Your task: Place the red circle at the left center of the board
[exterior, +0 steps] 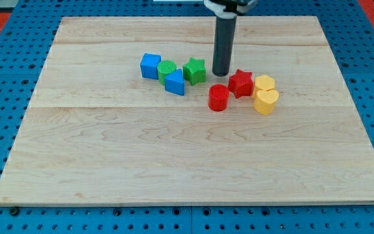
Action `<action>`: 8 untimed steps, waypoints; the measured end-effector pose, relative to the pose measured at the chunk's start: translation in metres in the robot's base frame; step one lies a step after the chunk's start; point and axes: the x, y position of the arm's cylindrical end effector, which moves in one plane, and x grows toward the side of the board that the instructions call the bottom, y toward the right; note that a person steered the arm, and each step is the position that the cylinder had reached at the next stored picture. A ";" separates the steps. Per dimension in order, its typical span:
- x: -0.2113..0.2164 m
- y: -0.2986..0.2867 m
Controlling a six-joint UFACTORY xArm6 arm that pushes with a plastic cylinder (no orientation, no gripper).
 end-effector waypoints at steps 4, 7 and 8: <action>0.074 0.003; 0.060 -0.197; 0.075 -0.207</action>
